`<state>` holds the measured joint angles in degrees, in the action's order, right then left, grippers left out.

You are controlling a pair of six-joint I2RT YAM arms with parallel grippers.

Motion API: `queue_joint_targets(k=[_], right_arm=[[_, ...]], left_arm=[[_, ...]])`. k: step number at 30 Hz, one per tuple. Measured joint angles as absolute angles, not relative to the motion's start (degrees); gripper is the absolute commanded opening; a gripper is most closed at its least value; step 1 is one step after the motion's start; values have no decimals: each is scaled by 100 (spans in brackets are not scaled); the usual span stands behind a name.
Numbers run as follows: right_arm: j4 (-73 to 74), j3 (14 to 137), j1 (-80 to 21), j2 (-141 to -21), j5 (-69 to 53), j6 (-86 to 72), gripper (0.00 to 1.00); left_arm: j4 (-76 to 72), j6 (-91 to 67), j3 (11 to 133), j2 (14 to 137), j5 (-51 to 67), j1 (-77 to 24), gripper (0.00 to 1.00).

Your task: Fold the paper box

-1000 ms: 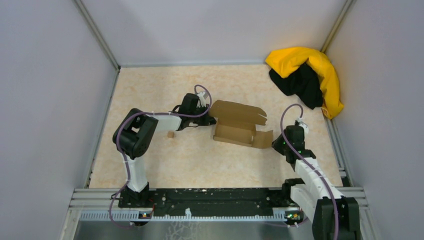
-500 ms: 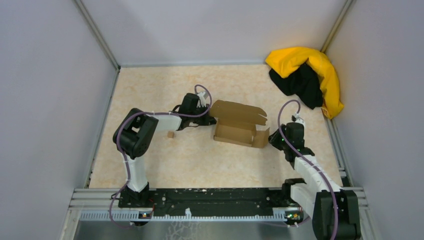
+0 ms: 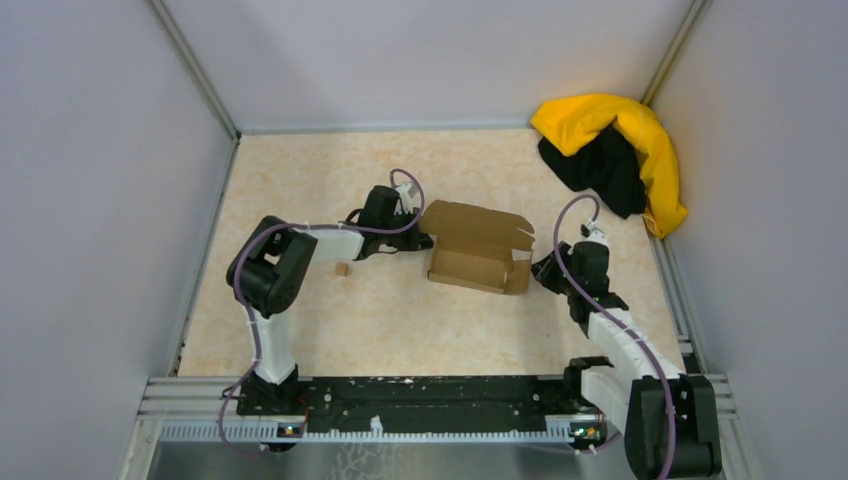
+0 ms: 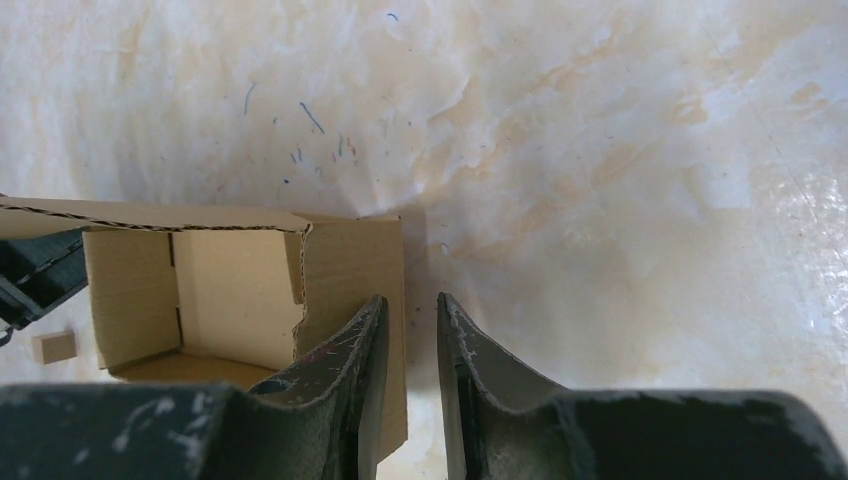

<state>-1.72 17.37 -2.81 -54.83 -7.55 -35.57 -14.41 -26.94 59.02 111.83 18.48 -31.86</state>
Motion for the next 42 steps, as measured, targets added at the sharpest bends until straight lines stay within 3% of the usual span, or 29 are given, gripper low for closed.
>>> queue_joint_targets(k=[42], right_arm=[[-1028,2088,-1017,-6005,-1087,-3614,28]], left_arm=[[-1347,-2587,6031,11246,1850,-3242,22]])
